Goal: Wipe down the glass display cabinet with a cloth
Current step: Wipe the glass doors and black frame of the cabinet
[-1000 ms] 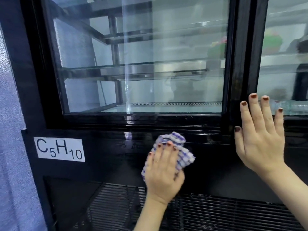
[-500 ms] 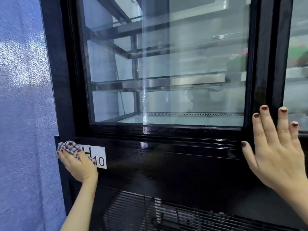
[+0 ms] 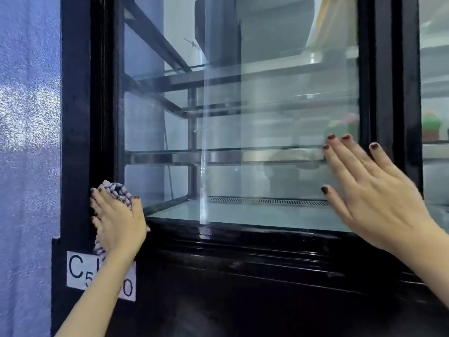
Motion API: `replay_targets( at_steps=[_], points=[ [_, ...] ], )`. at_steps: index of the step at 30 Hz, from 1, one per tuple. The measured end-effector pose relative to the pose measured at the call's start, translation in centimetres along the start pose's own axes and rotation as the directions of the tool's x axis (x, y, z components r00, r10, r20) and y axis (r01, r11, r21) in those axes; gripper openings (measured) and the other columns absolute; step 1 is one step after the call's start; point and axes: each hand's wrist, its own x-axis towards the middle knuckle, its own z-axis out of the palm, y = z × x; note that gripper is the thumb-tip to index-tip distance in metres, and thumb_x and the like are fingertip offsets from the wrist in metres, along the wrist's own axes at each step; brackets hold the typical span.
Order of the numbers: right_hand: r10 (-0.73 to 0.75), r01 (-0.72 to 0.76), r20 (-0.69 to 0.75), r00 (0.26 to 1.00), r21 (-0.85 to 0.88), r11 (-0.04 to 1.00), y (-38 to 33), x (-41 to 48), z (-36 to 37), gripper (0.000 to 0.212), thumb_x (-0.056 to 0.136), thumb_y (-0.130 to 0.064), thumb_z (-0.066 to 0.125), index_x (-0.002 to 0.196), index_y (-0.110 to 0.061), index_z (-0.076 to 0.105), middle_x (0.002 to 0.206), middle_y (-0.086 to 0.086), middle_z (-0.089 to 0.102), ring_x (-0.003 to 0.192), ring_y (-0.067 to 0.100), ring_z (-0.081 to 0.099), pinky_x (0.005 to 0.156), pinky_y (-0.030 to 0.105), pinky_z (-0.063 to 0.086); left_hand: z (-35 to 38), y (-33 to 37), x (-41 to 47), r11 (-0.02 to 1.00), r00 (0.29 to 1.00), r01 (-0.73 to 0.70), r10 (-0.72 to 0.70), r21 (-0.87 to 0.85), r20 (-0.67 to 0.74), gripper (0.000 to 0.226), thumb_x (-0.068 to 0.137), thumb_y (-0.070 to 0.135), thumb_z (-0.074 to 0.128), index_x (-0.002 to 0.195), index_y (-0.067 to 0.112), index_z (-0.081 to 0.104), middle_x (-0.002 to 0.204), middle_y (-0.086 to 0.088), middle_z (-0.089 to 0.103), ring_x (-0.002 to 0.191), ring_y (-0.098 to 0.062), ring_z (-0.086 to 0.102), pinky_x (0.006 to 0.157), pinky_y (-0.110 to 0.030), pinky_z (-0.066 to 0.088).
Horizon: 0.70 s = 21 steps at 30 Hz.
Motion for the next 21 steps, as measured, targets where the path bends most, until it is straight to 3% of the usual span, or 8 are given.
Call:
replay_targets(
  at_steps=[4,7,9,12,14,17,21],
  points=[
    [-0.126,0.123,-0.029,0.992,-0.083,0.989,4.1,7.8,-0.4,0.063,0.093,-0.035,0.025,0.138,0.006,0.041,0.144,0.022,0.040,0.133,0.036,0.039,0.110,0.046,0.019,-0.3,-1.1,3.0,0.965,0.965,-0.262,0.262,0.000,0.002,0.068,0.099,0.027,0.038,0.147,-0.003,0.001,0.157,-0.015,-0.002,0.145,-0.030,0.002,0.116,-0.046,0.009],
    [-0.180,0.173,-0.032,0.983,-0.161,0.972,7.0,12.7,-1.0,0.067,0.094,-0.043,0.017,0.143,0.000,0.034,0.148,0.016,0.035,0.137,0.028,0.027,0.112,0.041,0.014,-0.6,-1.3,4.7,0.916,0.917,-0.398,0.394,-0.056,-0.067,0.068,0.093,0.036,0.029,0.149,0.001,0.011,0.157,-0.008,0.005,0.144,-0.019,0.003,0.115,-0.039,0.008],
    [-0.182,0.173,-0.035,0.983,-0.176,0.969,7.8,14.5,-1.3,0.071,0.095,-0.049,0.007,0.146,-0.005,0.030,0.150,0.011,0.032,0.139,0.024,0.020,0.113,0.041,0.014,-0.5,-1.2,5.1,0.905,0.907,-0.417,0.409,-0.088,-0.102,0.072,0.089,0.042,0.025,0.148,0.002,0.016,0.157,-0.006,0.010,0.144,-0.017,0.006,0.115,-0.039,0.010],
    [-0.239,0.233,-0.010,0.971,-0.197,0.952,7.7,14.9,-1.3,0.068,0.096,-0.048,0.007,0.144,-0.010,0.036,0.148,0.006,0.036,0.137,0.025,0.028,0.109,0.050,0.025,-0.2,-1.2,4.7,0.908,0.911,-0.408,0.399,-0.089,-0.106,0.074,0.089,0.045,0.023,0.148,0.002,0.015,0.157,-0.007,0.010,0.144,-0.018,0.005,0.116,-0.040,0.009],
    [-0.272,0.266,-0.005,0.962,-0.195,0.944,7.6,14.8,-1.2,0.065,0.098,-0.047,0.006,0.144,-0.014,0.038,0.147,0.002,0.038,0.135,0.025,0.035,0.107,0.051,0.029,0.1,-1.0,3.7,0.925,0.928,-0.371,0.364,-0.083,-0.083,0.068,0.097,0.043,0.024,0.149,0.002,0.009,0.157,-0.005,0.001,0.144,-0.016,-0.002,0.117,-0.041,0.005],
    [-0.274,0.268,-0.003,0.962,-0.186,0.945,7.9,14.6,-1.1,0.060,0.098,-0.048,0.007,0.144,-0.021,0.034,0.147,-0.003,0.039,0.133,0.023,0.039,0.105,0.049,0.029,0.5,0.3,1.9,0.939,0.944,-0.330,0.328,-0.096,-0.034,0.072,0.090,0.042,0.023,0.146,0.006,-0.003,0.155,-0.004,-0.010,0.142,-0.014,-0.011,0.117,-0.046,0.004],
    [-0.271,0.268,0.008,0.962,-0.190,0.944,8.4,14.6,-0.5,0.054,0.099,-0.048,0.012,0.146,-0.027,0.028,0.148,-0.008,0.036,0.135,0.010,0.032,0.103,0.044,0.024,-0.7,3.6,5.4,0.926,0.934,-0.349,0.332,-0.141,-0.129,0.063,0.098,0.033,0.026,0.148,0.000,0.005,0.157,-0.013,0.004,0.145,-0.023,-0.001,0.116,-0.039,0.003]
  ],
)
